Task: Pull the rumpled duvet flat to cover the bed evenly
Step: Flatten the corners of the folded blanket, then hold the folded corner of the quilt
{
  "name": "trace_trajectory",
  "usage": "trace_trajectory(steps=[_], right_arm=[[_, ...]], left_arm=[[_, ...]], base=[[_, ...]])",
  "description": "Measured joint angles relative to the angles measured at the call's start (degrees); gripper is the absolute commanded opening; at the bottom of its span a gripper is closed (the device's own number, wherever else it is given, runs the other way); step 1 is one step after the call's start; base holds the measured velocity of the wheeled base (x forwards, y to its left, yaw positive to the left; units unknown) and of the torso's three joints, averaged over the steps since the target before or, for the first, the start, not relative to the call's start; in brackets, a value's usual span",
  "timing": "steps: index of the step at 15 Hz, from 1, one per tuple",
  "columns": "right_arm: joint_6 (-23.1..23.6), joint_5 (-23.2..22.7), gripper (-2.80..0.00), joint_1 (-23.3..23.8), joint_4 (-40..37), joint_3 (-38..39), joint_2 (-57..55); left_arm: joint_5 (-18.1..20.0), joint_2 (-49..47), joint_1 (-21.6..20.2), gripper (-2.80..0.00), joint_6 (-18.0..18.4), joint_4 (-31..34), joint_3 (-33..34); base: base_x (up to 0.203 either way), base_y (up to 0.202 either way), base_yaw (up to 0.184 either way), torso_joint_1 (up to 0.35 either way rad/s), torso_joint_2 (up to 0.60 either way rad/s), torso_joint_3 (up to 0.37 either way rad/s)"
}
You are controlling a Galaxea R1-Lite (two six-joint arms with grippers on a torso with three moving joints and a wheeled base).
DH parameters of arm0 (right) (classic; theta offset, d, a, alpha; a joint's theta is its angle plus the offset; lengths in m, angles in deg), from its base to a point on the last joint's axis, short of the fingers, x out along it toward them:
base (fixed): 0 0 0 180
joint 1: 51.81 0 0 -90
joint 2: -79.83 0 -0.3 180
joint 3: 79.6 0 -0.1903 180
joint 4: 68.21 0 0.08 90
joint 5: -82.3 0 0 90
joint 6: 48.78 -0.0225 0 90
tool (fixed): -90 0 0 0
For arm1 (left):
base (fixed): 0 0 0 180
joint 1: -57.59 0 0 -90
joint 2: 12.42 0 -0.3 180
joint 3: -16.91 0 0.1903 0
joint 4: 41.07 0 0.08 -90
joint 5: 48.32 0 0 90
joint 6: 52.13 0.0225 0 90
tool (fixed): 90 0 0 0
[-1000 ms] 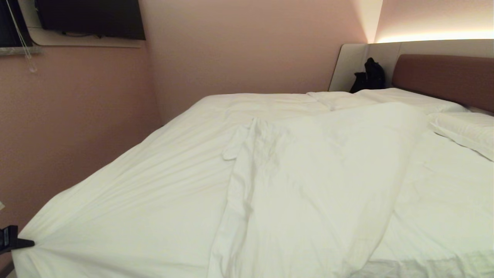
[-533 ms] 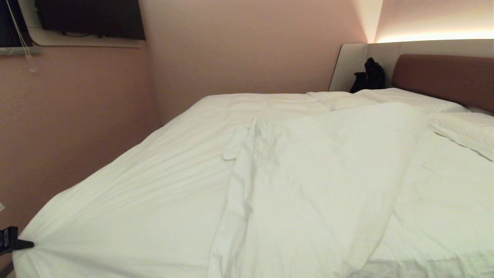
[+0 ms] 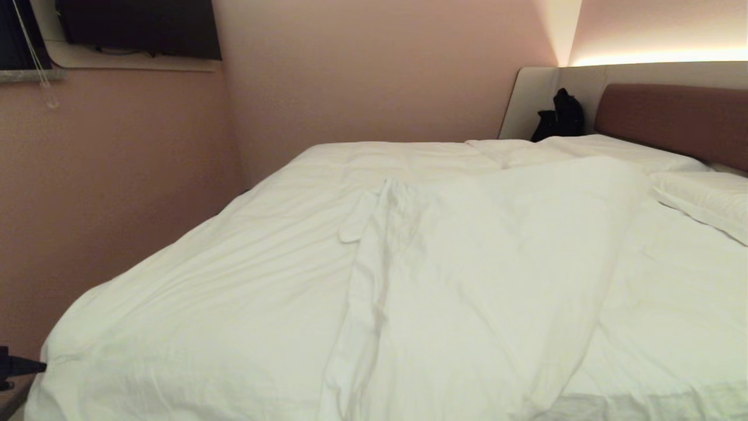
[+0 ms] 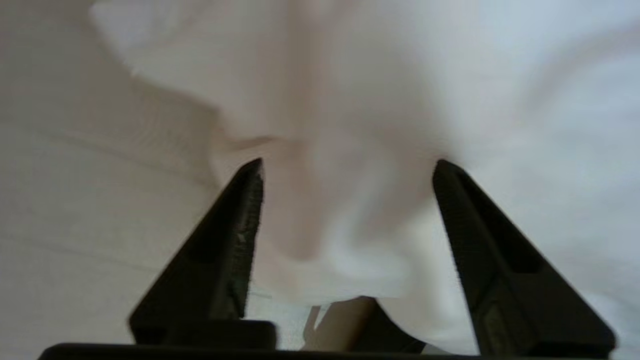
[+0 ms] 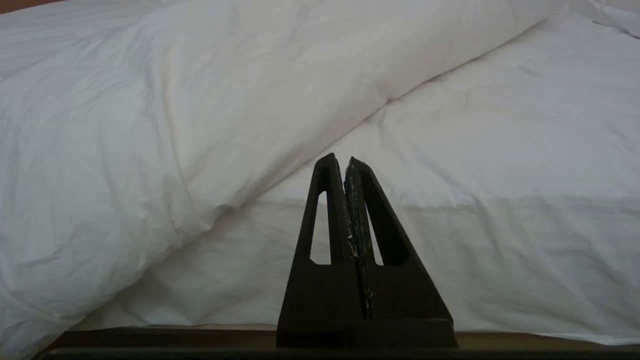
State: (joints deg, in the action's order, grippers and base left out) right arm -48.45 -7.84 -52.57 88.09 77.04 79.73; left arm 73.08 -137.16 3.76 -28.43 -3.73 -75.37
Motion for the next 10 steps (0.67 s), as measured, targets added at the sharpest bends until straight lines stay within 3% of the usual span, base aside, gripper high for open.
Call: trace_trajectory(steps=[6, 10], right_arm=[[0.0, 0.0, -2.8, 0.0, 0.0, 0.0, 0.0], [0.0, 0.0, -2.8, 0.0, 0.0, 0.0, 0.0]], left_arm=[[3.9, 11.6, -1.9, 0.0, -0.7, 0.0, 4.4], [7.1, 22.5, -3.8, 0.0, -4.3, 0.0, 6.3]], base=[[0.0, 0.0, 0.0, 0.0, 0.0, 0.0], [0.0, 0.0, 0.0, 0.0, 0.0, 0.0]])
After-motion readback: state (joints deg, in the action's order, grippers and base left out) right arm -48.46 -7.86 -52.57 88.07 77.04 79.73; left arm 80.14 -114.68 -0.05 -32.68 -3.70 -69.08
